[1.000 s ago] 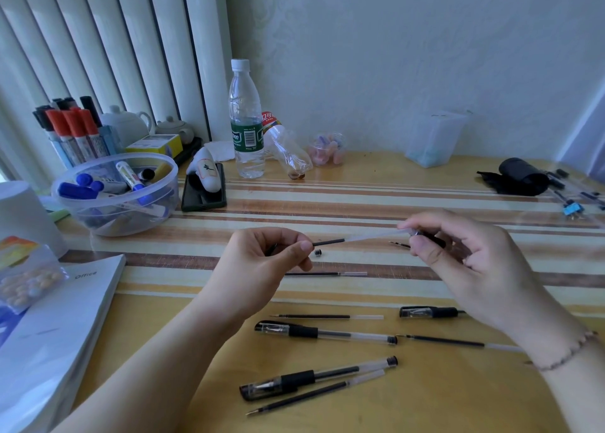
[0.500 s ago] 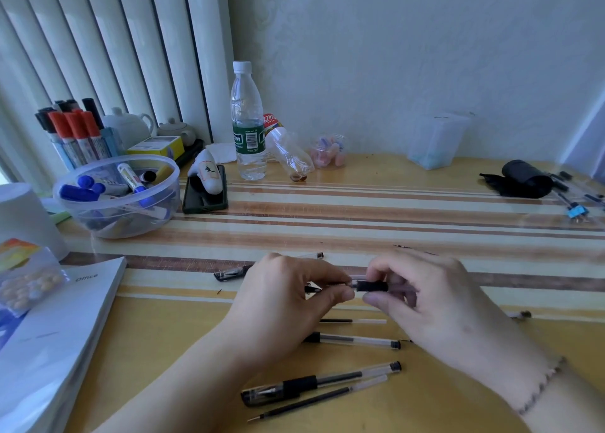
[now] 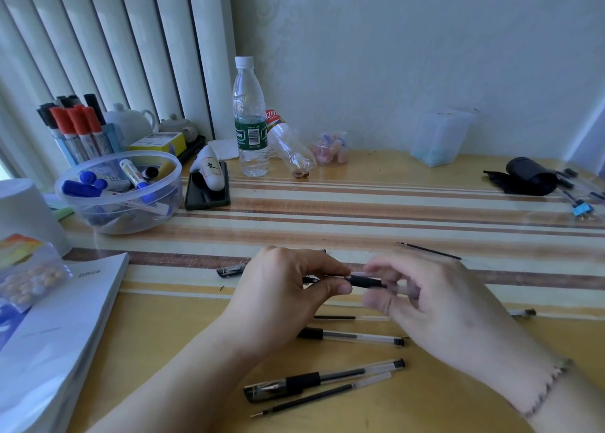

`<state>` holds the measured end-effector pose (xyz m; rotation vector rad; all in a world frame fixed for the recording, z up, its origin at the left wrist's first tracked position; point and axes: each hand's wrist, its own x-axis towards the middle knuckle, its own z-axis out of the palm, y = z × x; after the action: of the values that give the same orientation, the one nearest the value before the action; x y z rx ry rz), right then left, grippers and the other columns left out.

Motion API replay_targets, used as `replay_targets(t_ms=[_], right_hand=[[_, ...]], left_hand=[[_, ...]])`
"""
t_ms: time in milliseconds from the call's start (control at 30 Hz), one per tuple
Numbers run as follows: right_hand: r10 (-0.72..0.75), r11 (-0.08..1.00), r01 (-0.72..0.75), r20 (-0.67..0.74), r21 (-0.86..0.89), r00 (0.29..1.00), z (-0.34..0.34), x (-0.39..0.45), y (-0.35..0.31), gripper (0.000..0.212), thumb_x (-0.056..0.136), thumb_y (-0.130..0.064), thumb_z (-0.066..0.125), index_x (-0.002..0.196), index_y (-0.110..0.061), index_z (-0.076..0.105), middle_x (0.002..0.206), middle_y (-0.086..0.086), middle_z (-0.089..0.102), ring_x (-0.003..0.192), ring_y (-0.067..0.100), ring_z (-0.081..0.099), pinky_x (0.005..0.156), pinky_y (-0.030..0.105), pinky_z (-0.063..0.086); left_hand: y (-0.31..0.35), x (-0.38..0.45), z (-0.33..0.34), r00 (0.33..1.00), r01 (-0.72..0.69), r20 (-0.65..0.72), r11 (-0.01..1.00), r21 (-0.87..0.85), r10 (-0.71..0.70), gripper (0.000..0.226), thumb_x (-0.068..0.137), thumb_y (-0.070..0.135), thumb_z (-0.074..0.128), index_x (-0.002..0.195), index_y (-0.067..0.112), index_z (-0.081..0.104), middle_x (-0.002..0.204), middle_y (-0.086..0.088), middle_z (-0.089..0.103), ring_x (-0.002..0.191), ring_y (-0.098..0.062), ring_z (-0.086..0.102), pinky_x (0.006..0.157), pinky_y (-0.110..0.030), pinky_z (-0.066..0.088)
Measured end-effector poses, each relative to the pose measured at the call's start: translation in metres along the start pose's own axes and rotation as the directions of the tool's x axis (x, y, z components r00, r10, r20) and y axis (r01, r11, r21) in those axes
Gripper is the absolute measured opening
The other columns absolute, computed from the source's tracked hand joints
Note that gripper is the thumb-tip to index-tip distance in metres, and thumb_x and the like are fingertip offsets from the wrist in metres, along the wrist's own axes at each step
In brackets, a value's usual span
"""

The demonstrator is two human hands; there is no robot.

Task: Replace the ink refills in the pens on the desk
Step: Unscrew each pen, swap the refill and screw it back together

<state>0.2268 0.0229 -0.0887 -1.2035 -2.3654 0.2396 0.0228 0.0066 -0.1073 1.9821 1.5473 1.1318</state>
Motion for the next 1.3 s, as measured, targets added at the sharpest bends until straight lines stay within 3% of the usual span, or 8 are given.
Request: replay_targets(t_ms=[100,200,433,667,800,900,1067,1300], right_hand=[[0.039,0.999,-0.039,-0.001,-0.013,0.999,0.000,-0.001,0.000,0.017,0.080,-0.054,0.059,0.085,-0.038,0.057,0.068,-0.020,0.058,0.063,-0.008,0.053,0.044,0.013,0.037],[0.020,1.000,-0.020,-0.004,-0.016,1.000,0.001,-0.002,0.002,0.032,0.084,-0.064,0.036,0.075,-0.040,0.056,0.056,-0.009,0.060,0.053,0.008,0.054,0.039,0.024,0.037],[-0.087,0.981,0.069,-0.093,-0.179,0.992,-0.002,-0.001,0.000,0.015,0.078,-0.044,0.067,0.084,-0.031,0.066,0.066,-0.019,0.066,0.053,-0.006,0.054,0.045,0.019,0.046],[-0.136,0.970,0.105,-0.135,-0.218,0.981,0.005,-0.003,0.002,0.025,0.087,-0.041,0.054,0.072,-0.029,0.070,0.043,-0.017,0.052,0.039,0.004,0.046,0.037,0.023,0.040],[-0.096,0.987,0.071,-0.176,-0.143,0.980,-0.001,-0.001,0.003,0.027,0.092,-0.044,0.046,0.079,-0.032,0.067,0.049,-0.023,0.046,0.046,-0.006,0.043,0.040,0.014,0.030],[-0.078,0.994,0.060,-0.208,-0.091,0.975,-0.001,-0.001,0.004,0.023,0.085,-0.048,0.055,0.088,-0.031,0.070,0.071,-0.022,0.066,0.067,-0.001,0.063,0.052,0.024,0.053],[-0.037,0.994,0.012,-0.233,-0.106,0.972,0.000,0.000,0.009,0.015,0.078,-0.034,0.068,0.092,-0.029,0.071,0.082,-0.017,0.070,0.079,0.007,0.065,0.063,0.034,0.057],[-0.022,0.990,-0.012,-0.244,-0.138,0.970,-0.003,0.000,0.013,0.015,0.076,-0.031,0.072,0.091,-0.027,0.072,0.079,-0.015,0.069,0.078,0.011,0.063,0.064,0.035,0.055]], left_hand=[[0.000,0.000,0.000,1.000,-0.011,-0.003,1.000,0.015,0.011,0.012,0.079,0.037,0.076,0.090,0.033,0.077,0.071,0.026,0.071,0.068,0.009,0.062,0.061,-0.007,0.041],[0.000,0.001,0.000,1.000,-0.013,-0.021,1.000,0.013,0.014,0.010,0.077,0.037,0.078,0.086,0.033,0.077,0.077,0.023,0.074,0.072,0.008,0.064,0.065,-0.012,0.047],[-0.003,0.002,-0.001,0.991,-0.127,0.067,0.962,0.242,0.114,0.021,0.085,0.050,0.065,0.097,0.035,0.074,0.093,0.022,0.075,0.085,0.002,0.067,0.071,-0.026,0.054],[-0.005,-0.001,-0.002,0.932,-0.349,0.034,0.867,0.355,0.361,0.010,0.082,0.030,0.067,0.074,0.029,0.074,0.077,0.018,0.073,0.065,-0.002,0.063,0.044,-0.028,0.048],[0.006,-0.001,-0.006,0.991,-0.133,0.011,0.990,0.054,0.133,0.018,0.082,0.043,0.064,0.095,0.032,0.068,0.072,0.015,0.068,0.065,0.000,0.061,0.060,-0.020,0.047],[-0.001,0.004,-0.010,0.970,0.147,0.228,0.954,-0.260,-0.087,0.040,0.080,0.014,0.047,0.116,0.031,0.052,0.078,0.009,0.064,0.070,-0.018,0.054,0.069,-0.032,0.042],[-0.010,0.004,-0.009,0.963,0.065,0.268,0.995,-0.080,-0.041,0.047,0.098,-0.002,0.038,0.134,0.028,0.043,0.103,0.015,0.070,0.085,-0.004,0.056,0.085,-0.026,0.049],[-0.010,0.007,-0.009,0.974,0.086,0.218,0.988,-0.130,-0.056,0.026,0.097,0.005,0.051,0.111,0.024,0.061,0.096,0.014,0.074,0.083,0.005,0.062,0.076,-0.013,0.045]])
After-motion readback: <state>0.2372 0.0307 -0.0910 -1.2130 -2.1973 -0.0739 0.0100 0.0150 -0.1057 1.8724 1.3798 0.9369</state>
